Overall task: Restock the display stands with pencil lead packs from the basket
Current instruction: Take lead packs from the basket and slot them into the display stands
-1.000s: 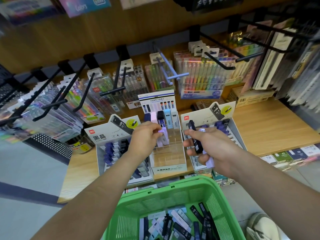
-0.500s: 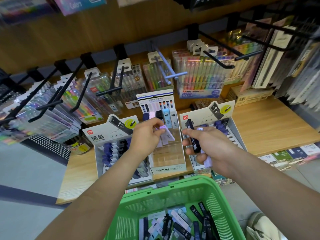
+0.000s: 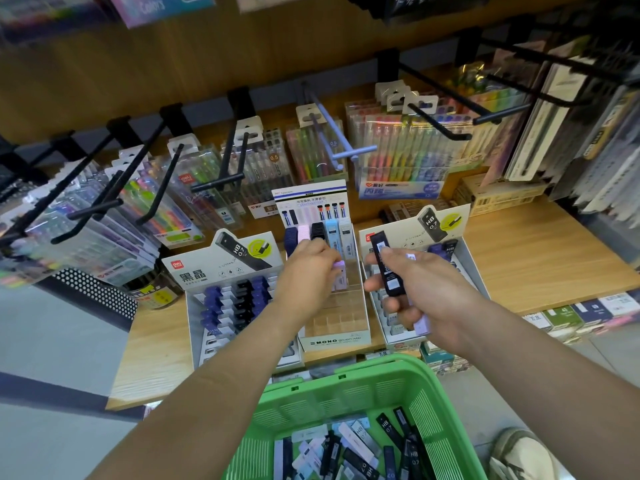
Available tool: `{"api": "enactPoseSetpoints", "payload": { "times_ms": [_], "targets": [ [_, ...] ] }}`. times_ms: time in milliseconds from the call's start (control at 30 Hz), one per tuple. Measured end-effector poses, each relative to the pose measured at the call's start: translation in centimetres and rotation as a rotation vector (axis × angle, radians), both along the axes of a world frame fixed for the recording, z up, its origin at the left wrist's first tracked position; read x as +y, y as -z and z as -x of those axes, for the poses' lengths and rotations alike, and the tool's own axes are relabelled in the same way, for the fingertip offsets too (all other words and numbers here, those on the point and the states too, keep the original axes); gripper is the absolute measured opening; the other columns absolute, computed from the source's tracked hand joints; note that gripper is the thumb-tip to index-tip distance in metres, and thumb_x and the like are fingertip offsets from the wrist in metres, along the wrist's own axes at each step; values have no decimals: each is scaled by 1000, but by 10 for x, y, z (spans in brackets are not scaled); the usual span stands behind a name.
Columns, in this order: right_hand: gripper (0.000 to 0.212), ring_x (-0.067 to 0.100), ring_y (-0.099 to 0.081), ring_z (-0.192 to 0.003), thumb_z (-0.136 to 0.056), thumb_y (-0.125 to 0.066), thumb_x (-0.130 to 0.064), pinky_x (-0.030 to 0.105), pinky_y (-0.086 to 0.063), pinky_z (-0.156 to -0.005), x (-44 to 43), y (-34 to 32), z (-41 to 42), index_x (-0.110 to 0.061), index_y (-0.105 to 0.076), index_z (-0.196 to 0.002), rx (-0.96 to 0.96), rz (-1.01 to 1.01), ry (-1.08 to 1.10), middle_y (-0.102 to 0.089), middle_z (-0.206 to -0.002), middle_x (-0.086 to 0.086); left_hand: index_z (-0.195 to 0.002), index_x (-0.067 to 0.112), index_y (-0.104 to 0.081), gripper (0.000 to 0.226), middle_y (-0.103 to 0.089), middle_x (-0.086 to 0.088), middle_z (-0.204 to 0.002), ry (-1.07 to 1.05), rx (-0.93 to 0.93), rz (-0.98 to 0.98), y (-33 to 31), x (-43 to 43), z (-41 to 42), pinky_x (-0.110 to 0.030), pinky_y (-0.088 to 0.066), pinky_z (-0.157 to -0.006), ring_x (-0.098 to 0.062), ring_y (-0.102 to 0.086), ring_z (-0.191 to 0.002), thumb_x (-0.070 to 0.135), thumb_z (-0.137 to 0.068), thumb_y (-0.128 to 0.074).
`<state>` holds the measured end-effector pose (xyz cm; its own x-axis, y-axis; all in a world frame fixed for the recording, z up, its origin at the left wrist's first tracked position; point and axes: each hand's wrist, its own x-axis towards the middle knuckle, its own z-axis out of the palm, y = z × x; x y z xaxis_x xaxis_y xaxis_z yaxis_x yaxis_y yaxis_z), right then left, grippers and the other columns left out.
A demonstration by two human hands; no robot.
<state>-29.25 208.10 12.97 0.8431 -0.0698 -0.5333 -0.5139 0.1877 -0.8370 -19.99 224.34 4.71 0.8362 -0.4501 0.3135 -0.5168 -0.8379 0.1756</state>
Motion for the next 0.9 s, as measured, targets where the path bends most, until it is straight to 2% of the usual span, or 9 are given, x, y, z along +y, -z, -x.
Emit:
{"api": "enactPoseSetpoints", "payload": {
  "times_ms": [100, 167, 267, 333, 367, 467, 600, 767, 900],
  "targets": [
    [19, 10, -44, -41, -103, -49, -25, 17, -24, -31, 1, 1, 0, -14, -65, -106, 5, 19, -17, -59, -72, 3, -98, 16, -60, 15, -55, -1, -94, -89, -2, 65, -2, -4, 3, -27, -38, -69, -20, -51, -89, 16, -85, -67],
    [15, 9, -44, -41, -102, -51, -20, 17, -24, -31, 0, 1, 0, -15, -65, -104, 0, 33, -50, -57, -68, 2, -88, 21, -58, 13, -56, 5, -84, -191, 126, 259, -10, -6, 9, -23, -41, -65, -12, -52, -78, 18, -84, -69],
    [8, 9, -45, -43, -98, -58, -18, 17, -25, -32, -3, 3, 0, -14, -65, -98, -26, 103, -162, -62, -65, 1, -84, 22, -69, 4, -67, 2, -80, -250, 656, 954, -28, -4, 33, -19, -47, -59, -5, -57, -64, 20, -84, -71],
    [6, 9, -43, -44, -95, -63, -18, 17, -24, -32, -3, 2, 1, -13, -66, -94, -21, 123, -266, -65, -69, 2, -104, 19, -72, 20, -71, -8, -100, -112, 1042, 1349, -36, 2, 53, -26, -52, -65, -13, -63, -73, 23, -85, -68],
    [7, 9, -42, -42, -94, -65, -18, 16, -24, -32, -2, 1, 1, -13, -66, -90, -4, 114, -316, -65, -68, 3, -114, 17, -69, 31, -69, -12, -105, -49, 1142, 1424, -37, 5, 62, -30, -53, -71, -18, -64, -78, 23, -84, -67],
    [10, 7, -40, -40, -91, -68, -18, 15, -23, -31, 0, 0, 3, -11, -64, -86, 63, 104, -410, -63, -64, 3, -122, 7, -63, 45, -69, -14, -94, -85, 1144, 1510, -36, 7, 82, -29, -55, -74, -20, -65, -77, 11, -77, -69],
    [9, 11, -33, -50, -89, -62, -9, 17, -20, -37, -3, 2, 0, -4, -66, -95, 106, 192, -331, -54, -71, 8, -97, 5, -71, 27, -68, -12, -78, -222, 1050, 1632, -33, 15, 95, -24, -55, -63, -17, -64, -67, -1, -71, -69],
    [41, 15, -51, -61, -80, -39, 15, 23, -38, -42, -5, -4, -3, 12, -57, -117, 93, -115, -99, -57, -88, 14, -97, 15, -76, 32, -70, -8, -90, -278, 985, 1511, -42, 22, 98, -31, -55, -71, -18, -65, -78, -3, -91, -50],
    [30, 20, -68, -80, -90, -40, 21, 27, -57, -57, 1, -4, -3, 8, -59, -109, 51, -323, -89, -69, -105, 23, -99, 13, -73, 27, -72, -12, -94, -263, 1053, 1451, -48, 16, 104, -34, -56, -66, -23, -67, -79, 0, -94, -50]
  ]
}}
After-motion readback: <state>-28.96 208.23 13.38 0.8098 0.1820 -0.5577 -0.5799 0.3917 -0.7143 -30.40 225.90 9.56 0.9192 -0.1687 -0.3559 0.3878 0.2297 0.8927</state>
